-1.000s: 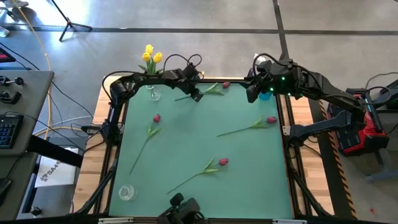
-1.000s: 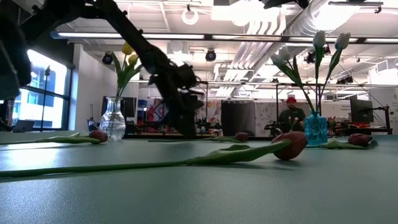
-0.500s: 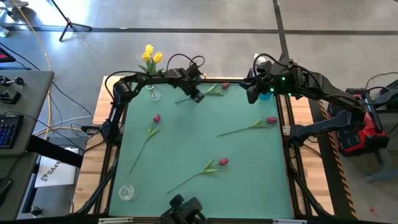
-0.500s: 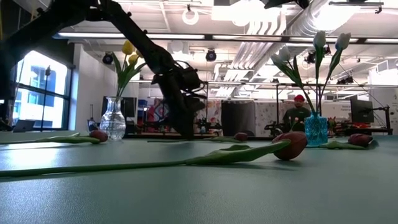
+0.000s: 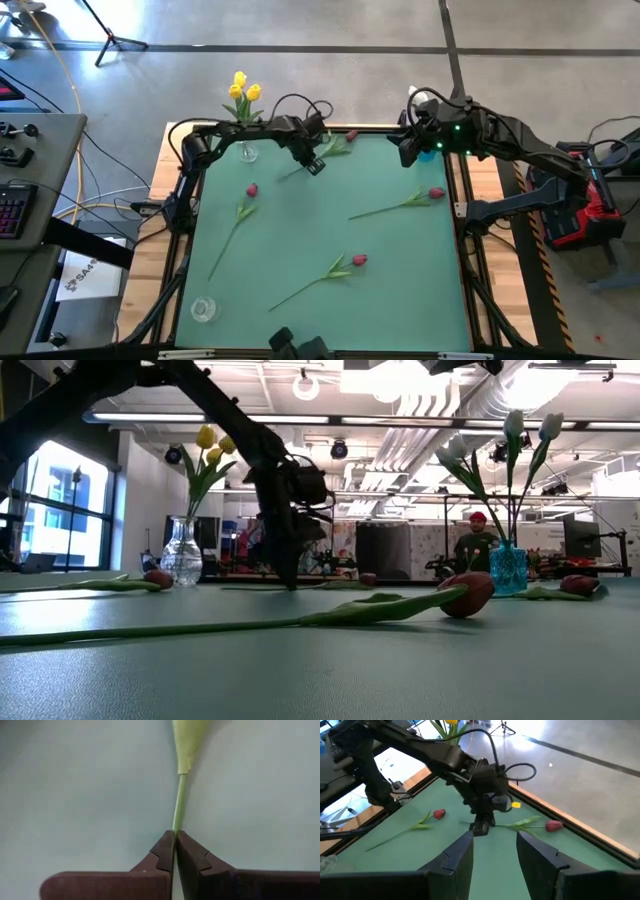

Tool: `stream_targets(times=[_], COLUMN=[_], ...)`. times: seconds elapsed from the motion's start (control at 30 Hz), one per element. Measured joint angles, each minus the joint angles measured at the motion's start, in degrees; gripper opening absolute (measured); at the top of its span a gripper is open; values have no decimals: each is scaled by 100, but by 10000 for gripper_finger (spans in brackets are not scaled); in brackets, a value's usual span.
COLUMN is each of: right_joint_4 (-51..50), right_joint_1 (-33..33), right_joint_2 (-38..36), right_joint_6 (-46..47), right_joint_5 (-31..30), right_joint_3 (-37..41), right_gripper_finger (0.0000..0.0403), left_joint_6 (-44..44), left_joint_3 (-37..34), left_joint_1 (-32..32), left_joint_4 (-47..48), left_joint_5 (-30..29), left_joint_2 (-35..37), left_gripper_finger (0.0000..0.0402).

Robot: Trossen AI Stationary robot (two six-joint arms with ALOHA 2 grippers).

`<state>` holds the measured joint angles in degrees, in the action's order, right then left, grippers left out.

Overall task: Sort flowers into vase by color
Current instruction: Put the top red flower into the blue vase

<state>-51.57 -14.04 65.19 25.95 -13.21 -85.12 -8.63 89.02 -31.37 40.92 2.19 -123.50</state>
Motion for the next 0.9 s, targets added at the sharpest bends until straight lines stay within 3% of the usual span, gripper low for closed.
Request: stream_targets(times=[0.2,0.37,0.5,0.63,0.9], right_joint_4=[-396,-1347,-1364,93,4540], right_joint_1=[179,292,403,622,905], right_joint_2=[-41,39,-68,-350,-404], right_joint_6=[375,1055,1753,2102,2331], right_joint_5=[-22,-30,-487,-520,-405], right_joint_3=[0,57,548,1325,3127], right_gripper_finger=[139,139,140,152,190], left_joint_6=[-225,-405,-483,-489,-434], left_joint_3=[-16,-16,-9,-9,-7], left_joint_1=[476,801,938,1090,1495], left_joint_4=[7,-211,-427,-853,-1695], left_joint_5=[122,177,126,-158,-497], left_joint_2=[799,1726,2463,2989,3360], left_gripper_finger=[0,0,0,0,0])
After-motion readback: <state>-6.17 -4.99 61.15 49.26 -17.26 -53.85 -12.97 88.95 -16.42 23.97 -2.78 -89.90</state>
